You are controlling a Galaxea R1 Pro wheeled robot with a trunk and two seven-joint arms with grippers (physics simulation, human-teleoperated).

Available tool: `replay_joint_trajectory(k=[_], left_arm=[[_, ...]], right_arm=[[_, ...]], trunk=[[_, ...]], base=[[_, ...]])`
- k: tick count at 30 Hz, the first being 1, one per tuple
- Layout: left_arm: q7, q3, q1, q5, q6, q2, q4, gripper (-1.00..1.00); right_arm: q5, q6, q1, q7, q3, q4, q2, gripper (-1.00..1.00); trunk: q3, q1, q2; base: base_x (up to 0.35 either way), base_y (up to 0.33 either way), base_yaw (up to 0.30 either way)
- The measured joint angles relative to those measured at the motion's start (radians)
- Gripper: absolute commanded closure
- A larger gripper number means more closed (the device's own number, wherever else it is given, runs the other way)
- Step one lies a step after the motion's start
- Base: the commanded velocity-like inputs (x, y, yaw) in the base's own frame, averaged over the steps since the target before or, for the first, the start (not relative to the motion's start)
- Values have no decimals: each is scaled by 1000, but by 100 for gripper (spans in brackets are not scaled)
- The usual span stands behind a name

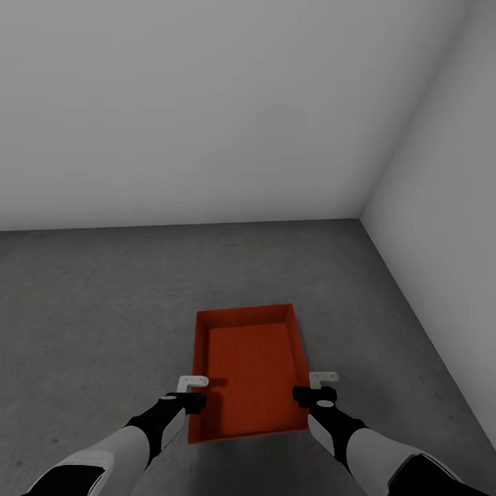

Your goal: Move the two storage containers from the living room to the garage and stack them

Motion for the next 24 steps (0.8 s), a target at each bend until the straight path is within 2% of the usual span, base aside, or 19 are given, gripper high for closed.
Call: replay_joint_trajectory(k=[4, 24], left_arm=[[2, 0, 0, 0, 2, 0, 0, -100], [3, 1, 0, 1, 11, 0, 0, -100]], right_arm=[[0, 0, 0, 0, 0, 0, 0, -100], [-1, 0, 0, 2, 0, 0, 0, -100]], trunk=[[0, 0, 0], [63, -77, 140]], base=[[0, 0, 0], [0, 0, 0]])
